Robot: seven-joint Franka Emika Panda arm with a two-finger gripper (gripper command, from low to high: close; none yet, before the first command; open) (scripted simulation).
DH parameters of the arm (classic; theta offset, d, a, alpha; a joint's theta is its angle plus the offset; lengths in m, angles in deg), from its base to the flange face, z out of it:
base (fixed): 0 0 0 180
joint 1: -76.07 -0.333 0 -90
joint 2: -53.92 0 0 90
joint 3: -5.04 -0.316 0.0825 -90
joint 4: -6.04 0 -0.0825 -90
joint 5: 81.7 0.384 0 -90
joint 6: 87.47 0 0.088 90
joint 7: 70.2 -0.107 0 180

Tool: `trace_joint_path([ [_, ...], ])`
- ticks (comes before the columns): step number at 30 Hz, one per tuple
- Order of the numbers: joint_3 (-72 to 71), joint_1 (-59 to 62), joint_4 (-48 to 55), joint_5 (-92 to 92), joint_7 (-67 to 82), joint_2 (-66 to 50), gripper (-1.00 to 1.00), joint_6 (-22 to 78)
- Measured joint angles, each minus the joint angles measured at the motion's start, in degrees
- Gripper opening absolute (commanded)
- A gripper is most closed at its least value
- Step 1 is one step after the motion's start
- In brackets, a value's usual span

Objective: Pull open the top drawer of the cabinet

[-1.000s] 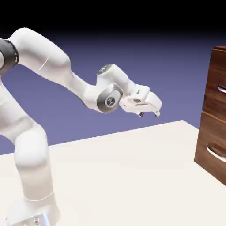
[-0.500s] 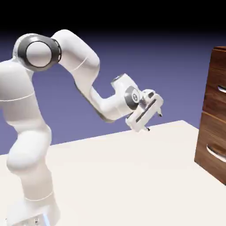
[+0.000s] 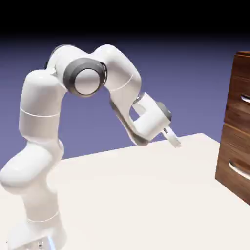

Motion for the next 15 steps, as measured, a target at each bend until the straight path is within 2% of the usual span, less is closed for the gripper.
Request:
trace_joint_path([
  [15,-19.44,16.7,15.01,-37.38,36.09,-20.51,0.0,3.05],
])
